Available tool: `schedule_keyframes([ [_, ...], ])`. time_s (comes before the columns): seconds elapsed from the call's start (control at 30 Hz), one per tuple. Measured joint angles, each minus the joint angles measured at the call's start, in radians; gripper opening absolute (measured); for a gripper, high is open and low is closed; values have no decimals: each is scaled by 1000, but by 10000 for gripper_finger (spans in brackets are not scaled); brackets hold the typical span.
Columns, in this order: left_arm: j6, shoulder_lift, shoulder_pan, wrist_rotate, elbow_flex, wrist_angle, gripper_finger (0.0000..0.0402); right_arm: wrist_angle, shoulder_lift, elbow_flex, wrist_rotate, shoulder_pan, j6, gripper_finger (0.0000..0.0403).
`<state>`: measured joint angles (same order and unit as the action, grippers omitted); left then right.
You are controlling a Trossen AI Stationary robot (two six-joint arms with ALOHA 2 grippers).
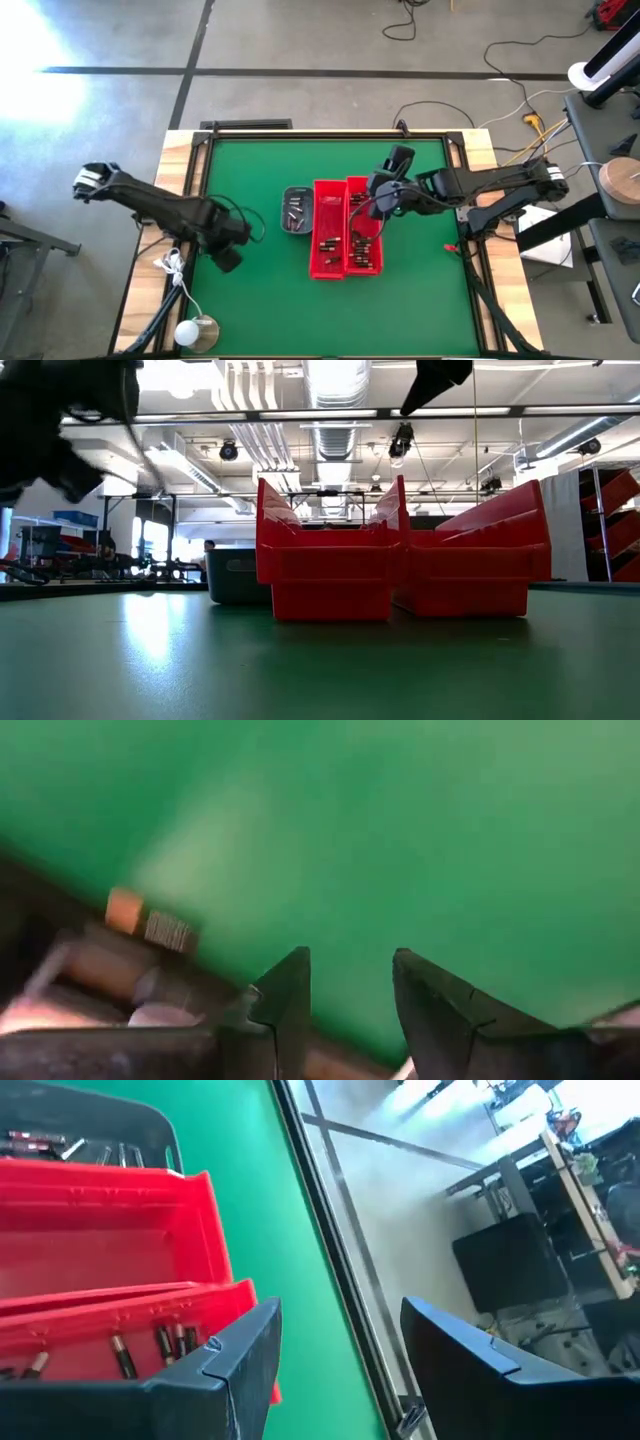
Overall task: Sort batteries
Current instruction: Put the small black battery into the right red bin
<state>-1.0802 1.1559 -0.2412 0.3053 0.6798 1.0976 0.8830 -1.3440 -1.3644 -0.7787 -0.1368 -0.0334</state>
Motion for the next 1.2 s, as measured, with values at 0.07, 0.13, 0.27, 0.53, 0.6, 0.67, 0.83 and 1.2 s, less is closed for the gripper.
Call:
schedule_keyframes([
  [0.07,38,61,-8,70,-3,60,123,-8,1,10,3,0,-7,201],
  [0.13,62,108,-15,88,0,54,124,-12,1,19,33,0,22,201],
  [0.27,44,200,-14,86,7,55,132,-10,1,52,81,-3,134,201],
  [0.53,300,341,-15,76,-46,63,162,-7,1,107,83,-18,224,201],
  [0.6,374,376,-15,84,-59,63,162,-7,1,111,82,-18,224,201],
  [0.67,405,411,-15,100,-60,64,160,-7,1,113,80,-18,225,201],
  [0.83,475,496,-12,142,-61,63,157,-10,1,116,80,-18,243,201],
  [1.2,571,574,-12,76,-56,30,156,-5,1,117,80,-18,322,201],
])
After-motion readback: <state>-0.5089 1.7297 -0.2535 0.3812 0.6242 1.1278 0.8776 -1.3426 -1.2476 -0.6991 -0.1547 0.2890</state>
